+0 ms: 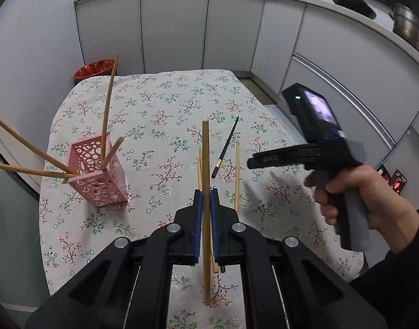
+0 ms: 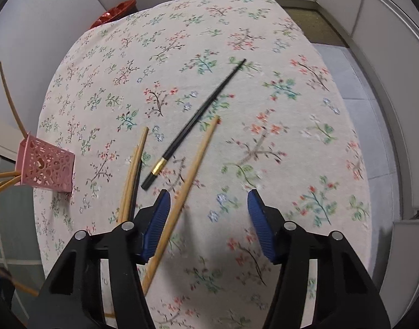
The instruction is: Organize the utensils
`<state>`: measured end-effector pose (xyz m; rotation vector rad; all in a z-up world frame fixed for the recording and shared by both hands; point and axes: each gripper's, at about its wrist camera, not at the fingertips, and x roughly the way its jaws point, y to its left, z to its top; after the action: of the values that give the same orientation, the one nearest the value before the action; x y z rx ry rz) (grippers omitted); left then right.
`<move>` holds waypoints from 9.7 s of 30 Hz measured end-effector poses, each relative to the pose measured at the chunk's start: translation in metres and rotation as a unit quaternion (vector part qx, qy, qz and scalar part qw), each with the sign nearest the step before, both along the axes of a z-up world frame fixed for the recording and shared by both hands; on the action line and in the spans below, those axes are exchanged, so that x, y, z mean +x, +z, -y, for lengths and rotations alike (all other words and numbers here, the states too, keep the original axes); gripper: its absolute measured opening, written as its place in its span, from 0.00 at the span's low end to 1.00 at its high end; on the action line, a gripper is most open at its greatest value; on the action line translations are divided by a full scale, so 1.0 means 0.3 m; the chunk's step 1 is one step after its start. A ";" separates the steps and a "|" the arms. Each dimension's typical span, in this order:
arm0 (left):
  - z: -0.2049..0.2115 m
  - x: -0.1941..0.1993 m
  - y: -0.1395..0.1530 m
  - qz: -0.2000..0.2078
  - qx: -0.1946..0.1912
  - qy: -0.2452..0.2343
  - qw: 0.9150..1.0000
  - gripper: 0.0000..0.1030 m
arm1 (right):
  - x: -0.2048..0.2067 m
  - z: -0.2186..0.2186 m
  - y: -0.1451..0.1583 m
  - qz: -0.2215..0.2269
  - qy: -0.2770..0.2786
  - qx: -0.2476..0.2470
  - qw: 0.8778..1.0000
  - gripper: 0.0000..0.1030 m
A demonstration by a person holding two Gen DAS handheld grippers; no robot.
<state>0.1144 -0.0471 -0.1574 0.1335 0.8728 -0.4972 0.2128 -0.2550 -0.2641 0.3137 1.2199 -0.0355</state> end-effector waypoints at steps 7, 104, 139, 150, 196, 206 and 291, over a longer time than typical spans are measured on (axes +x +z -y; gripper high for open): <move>-0.048 -0.008 0.006 -0.005 -0.009 0.003 1.000 0.06 | 0.076 -0.031 -0.077 -0.023 -0.020 -0.015 0.999 0.33; -0.153 -0.100 0.153 0.070 -0.038 0.038 0.996 0.06 | -0.074 -0.192 -0.003 -0.034 0.106 -0.118 0.987 0.06; -0.322 -0.057 0.372 0.293 -0.071 0.210 0.930 0.06 | -0.317 -0.171 0.522 0.242 0.093 -0.037 0.965 0.05; -0.278 0.157 0.254 0.324 -0.039 0.241 0.914 0.06 | -0.270 -0.151 0.513 0.242 0.084 -0.019 0.966 0.05; -0.575 0.002 0.232 0.110 -0.082 0.268 0.954 0.52 | 0.005 -0.322 0.744 0.505 0.116 0.119 0.847 0.05; -0.575 0.076 0.167 0.092 -0.041 0.278 0.955 0.52 | 0.159 -0.443 0.602 0.526 0.245 0.197 0.791 0.05; 0.153 0.392 -0.422 -0.203 -0.005 0.103 0.974 0.07 | -0.200 0.206 0.159 0.057 -0.039 0.031 0.997 0.92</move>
<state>0.2321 -0.0928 -0.2842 -0.0733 1.2689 -0.3372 0.1528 -0.3168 -0.2163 0.4125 1.0962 -0.0469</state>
